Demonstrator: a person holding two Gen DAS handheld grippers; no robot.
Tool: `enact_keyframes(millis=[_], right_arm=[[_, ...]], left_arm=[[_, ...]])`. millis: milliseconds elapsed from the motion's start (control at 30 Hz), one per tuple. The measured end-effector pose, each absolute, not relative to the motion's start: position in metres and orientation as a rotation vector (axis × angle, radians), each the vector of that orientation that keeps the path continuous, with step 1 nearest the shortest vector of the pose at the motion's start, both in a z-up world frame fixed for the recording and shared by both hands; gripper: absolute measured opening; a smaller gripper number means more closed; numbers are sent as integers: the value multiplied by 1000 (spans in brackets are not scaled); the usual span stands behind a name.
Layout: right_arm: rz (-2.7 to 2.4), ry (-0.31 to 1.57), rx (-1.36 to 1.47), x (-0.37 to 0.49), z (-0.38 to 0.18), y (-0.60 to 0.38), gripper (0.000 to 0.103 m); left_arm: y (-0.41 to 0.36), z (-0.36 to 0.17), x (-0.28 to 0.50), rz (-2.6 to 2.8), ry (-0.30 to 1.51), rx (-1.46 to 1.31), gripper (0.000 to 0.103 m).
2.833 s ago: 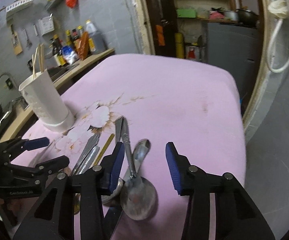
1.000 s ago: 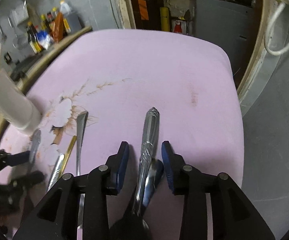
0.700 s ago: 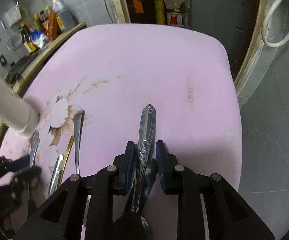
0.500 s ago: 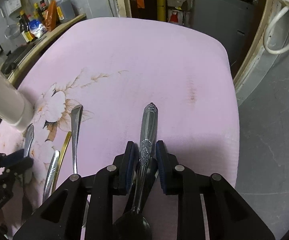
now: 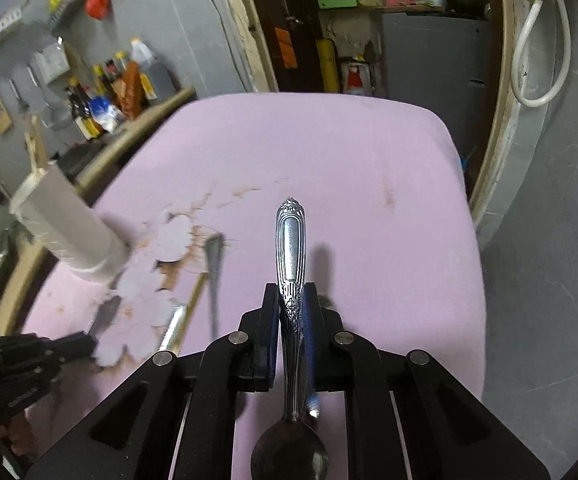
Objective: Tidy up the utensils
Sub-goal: 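Lift the fork with the left tool while the right tool carries its spoon toward the white holder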
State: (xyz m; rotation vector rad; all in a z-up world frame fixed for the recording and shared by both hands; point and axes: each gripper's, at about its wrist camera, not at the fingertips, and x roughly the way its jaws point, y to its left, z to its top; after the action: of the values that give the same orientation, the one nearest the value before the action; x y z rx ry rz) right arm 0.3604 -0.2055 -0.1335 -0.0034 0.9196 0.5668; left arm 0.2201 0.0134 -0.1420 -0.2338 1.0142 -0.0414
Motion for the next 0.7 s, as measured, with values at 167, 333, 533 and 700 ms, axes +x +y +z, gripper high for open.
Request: enact_keyframes(millis=[167,333,533,700], right_arm=[[589,954,8,362,-142,-195,9],[602,989,10,368,-148,-184,9],[629,935,-5,360,-139,-172,9],[635,812,4,336,-119,-179,8]], left_arm=[[20,-140,219,-84,1085,-229,0],[20,-141,232,-133,1161,-236,1],[24,-138,223,-144,1107,-237,0],[35,-122,198,-98,968,-296,0]])
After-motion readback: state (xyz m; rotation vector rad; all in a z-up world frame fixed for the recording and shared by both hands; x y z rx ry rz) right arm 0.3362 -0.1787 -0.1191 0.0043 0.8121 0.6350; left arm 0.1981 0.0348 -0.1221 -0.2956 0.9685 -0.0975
